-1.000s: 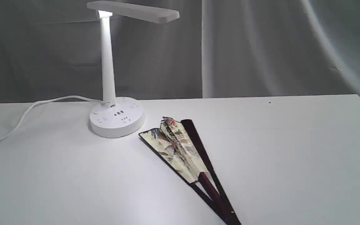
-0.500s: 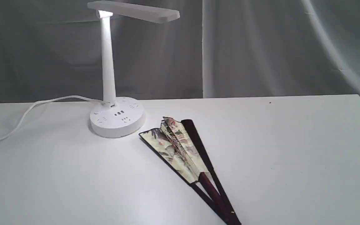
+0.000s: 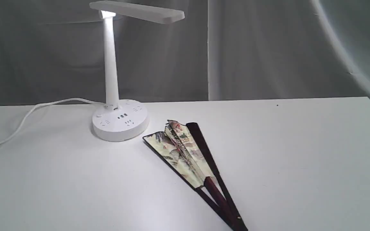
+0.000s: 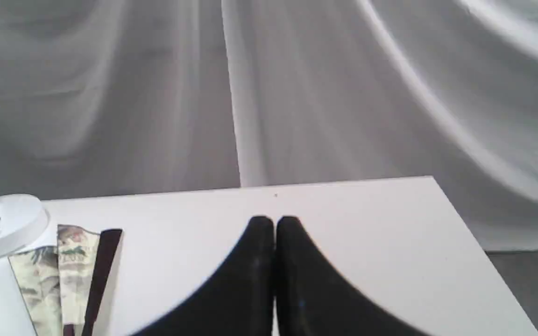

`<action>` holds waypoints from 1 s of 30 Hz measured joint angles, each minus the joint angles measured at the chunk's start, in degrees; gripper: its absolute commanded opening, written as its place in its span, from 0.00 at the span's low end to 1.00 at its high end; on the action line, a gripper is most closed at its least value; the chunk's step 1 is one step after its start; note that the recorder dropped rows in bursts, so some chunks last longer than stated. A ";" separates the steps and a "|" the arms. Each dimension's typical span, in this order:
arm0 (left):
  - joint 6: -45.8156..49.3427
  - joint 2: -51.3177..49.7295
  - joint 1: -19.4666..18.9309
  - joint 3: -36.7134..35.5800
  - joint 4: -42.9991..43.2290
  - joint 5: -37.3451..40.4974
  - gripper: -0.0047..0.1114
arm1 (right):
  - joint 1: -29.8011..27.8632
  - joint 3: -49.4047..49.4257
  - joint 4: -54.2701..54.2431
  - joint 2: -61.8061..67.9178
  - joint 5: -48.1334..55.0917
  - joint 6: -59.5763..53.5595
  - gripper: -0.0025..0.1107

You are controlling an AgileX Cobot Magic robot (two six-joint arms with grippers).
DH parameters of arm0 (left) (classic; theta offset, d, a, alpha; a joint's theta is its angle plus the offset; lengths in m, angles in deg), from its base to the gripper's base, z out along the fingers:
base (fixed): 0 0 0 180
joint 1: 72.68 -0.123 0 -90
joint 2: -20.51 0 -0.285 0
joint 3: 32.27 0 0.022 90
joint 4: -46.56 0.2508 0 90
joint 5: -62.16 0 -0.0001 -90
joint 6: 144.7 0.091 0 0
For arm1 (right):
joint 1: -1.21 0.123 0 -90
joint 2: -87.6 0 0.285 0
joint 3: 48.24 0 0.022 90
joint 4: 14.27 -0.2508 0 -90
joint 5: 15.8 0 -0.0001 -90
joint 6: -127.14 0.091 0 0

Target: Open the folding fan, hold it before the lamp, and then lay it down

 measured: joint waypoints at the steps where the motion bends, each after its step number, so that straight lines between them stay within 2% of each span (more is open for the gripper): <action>1: 0.00 0.00 0.00 0.00 0.00 0.19 0.04 | 0.00 -0.98 0.00 1.83 0.84 -0.12 0.02; 8: -1.12 -1.74 0.00 0.00 0.40 0.45 0.04 | 0.00 -5.96 -0.31 12.63 3.77 -0.23 0.02; 17: -1.39 -16.54 0.00 0.00 0.40 0.44 0.04 | 0.00 -7.84 -1.44 22.74 3.71 -0.23 0.02; 30: -0.69 -35.80 0.00 1.87 0.40 -4.45 0.04 | 0.00 -7.98 -3.13 32.28 -1.84 -0.23 0.02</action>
